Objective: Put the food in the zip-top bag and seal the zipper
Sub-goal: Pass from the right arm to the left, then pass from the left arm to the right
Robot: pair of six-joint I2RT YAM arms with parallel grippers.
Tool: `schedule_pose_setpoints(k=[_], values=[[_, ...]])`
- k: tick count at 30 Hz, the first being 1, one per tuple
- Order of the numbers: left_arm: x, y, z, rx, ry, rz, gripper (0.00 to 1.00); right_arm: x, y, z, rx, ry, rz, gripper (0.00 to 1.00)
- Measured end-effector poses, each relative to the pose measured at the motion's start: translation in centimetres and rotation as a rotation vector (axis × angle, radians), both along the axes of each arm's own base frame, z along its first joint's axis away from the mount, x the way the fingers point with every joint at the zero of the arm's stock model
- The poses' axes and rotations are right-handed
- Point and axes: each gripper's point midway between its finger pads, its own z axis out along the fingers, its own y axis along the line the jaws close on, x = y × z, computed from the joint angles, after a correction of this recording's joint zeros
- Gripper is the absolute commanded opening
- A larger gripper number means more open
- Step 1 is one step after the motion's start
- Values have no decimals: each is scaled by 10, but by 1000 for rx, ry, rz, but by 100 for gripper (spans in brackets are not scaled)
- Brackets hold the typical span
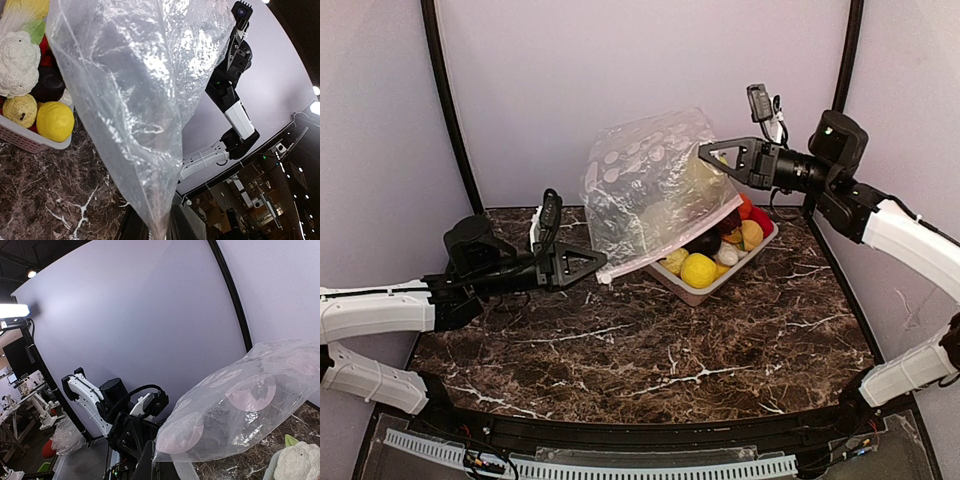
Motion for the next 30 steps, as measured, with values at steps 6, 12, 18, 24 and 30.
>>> schedule_pose_setpoints(k=[6, 12, 18, 24, 30], values=[[-3, 2, -2, 2, 6, -2, 1, 6, 4, -7, -12, 21, 2, 0], [-19, 29, 4, 9, -19, 50, 1, 16, 25, -23, -57, 72, -3, 16], [-31, 63, 44, -68, -106, 150, 1, 35, 61, -54, -151, 136, -30, 58], [-30, 106, 64, -104, -155, 338, 1, 51, 62, -83, -242, 185, -122, 81], [-23, 132, 60, -73, -141, 478, 1, 41, 53, -64, -260, 62, -214, 82]])
